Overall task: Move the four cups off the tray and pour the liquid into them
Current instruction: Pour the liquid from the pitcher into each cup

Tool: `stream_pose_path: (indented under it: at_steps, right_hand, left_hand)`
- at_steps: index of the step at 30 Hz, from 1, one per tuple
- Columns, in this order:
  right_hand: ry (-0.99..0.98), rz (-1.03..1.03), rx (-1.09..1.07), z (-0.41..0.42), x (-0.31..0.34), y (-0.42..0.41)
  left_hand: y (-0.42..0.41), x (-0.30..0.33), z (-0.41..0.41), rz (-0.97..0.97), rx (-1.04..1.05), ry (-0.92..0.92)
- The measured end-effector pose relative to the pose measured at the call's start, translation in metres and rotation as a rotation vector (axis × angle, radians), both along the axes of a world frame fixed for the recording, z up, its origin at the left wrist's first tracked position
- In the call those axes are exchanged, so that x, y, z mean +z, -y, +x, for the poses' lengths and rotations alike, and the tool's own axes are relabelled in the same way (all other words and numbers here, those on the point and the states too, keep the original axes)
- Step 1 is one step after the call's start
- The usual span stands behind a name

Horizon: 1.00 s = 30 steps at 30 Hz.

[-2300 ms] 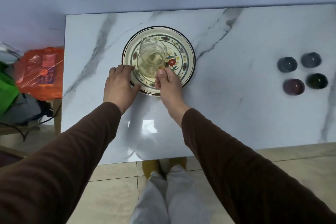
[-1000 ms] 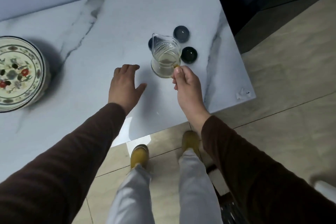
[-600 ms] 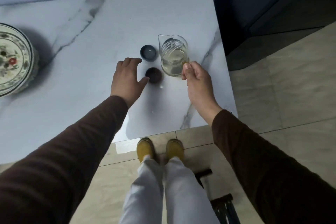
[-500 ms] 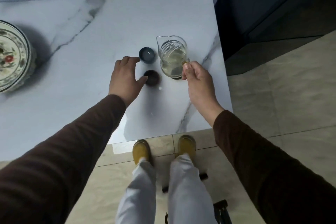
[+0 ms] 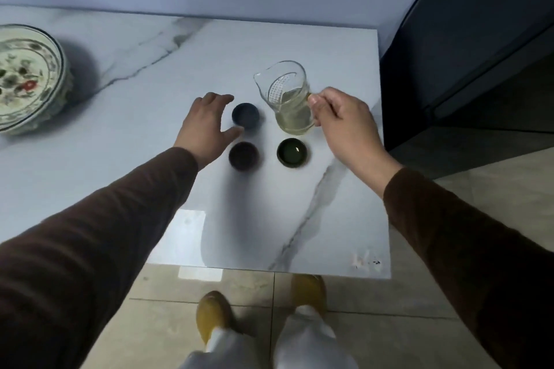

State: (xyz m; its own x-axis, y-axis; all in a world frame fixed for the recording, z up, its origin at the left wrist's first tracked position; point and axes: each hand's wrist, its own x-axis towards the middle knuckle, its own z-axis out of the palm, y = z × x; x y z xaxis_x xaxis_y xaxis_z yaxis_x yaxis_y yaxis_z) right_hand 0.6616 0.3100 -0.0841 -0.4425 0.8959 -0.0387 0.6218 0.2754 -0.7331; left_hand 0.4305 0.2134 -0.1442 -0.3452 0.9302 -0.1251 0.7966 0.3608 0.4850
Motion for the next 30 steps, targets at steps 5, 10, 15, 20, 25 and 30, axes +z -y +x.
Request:
stream_pose_path:
  at_steps: [5, 10, 15, 20, 25, 30]
  right_hand:
    - [0.048, 0.154, 0.069, -0.011, -0.007, -0.018]
    - [0.073, 0.255, 0.114, -0.02, -0.02, -0.027]
    - [0.049, 0.276, 0.159, -0.029, -0.036, -0.026]
    - [0.062, 0.33, 0.189, -0.032, -0.042, -0.024]
    - [0.121, 0.373, 0.205, -0.03, -0.04, -0.024]
    - [0.236, 0.437, 0.207, -0.029, -0.031, -0.025]
  left_hand:
    - [-0.016, -0.023, -0.021, -0.008, -0.084, 0.005]
    - [-0.022, -0.044, -0.039, -0.018, -0.2, -0.041]
    - [-0.02, -0.063, -0.049, 0.062, -0.212, -0.014]
    - [-0.021, -0.078, -0.049, 0.139, -0.193, 0.061]
    - [-0.025, -0.086, -0.048, 0.172, -0.156, 0.124]
    - [-0.027, -0.085, -0.045, 0.152, -0.11, 0.179]
